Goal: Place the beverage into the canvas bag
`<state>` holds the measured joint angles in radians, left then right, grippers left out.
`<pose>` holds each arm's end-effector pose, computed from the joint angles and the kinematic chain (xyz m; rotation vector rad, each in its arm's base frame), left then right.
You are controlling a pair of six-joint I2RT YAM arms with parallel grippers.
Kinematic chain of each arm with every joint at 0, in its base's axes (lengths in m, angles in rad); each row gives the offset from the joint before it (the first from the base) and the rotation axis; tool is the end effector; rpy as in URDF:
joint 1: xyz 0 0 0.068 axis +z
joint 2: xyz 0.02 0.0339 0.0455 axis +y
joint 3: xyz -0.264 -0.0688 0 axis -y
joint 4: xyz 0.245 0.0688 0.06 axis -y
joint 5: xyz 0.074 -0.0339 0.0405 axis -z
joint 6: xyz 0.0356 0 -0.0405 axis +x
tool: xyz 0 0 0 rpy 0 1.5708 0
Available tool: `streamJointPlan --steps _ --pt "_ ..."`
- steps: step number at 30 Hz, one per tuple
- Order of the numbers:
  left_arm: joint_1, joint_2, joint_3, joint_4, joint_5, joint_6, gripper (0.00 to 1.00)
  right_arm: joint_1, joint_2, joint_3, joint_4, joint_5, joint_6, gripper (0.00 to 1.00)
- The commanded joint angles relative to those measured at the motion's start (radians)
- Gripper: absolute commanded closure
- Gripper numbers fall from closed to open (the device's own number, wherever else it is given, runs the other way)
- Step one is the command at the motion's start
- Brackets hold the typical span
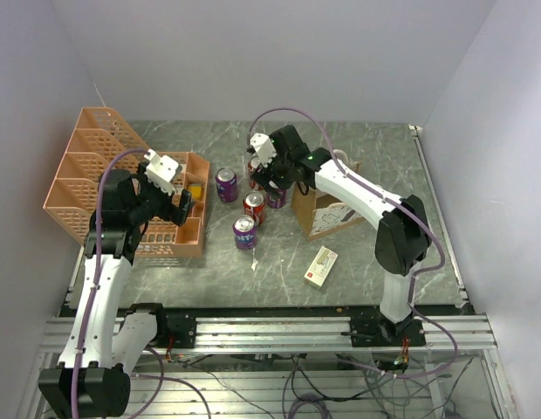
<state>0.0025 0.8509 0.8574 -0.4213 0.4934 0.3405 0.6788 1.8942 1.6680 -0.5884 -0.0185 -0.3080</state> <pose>0.1870 -0.0164 0.3311 0.6328 1.8366 -0.2623 0.3353 0.2713 0.2876 -1.1418 2.1046 0.1971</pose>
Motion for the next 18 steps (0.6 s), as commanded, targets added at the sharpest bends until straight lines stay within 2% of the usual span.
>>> streamJointPlan --steps 1,18 --pt "-0.007 -0.014 0.023 0.001 0.019 0.008 0.01 -0.034 0.034 0.070 -0.025 -0.006 0.032 0.23" --pt "-0.007 -0.012 0.003 0.016 0.020 0.007 0.01 -0.128 0.212 0.151 -0.082 -0.256 0.078 0.22"
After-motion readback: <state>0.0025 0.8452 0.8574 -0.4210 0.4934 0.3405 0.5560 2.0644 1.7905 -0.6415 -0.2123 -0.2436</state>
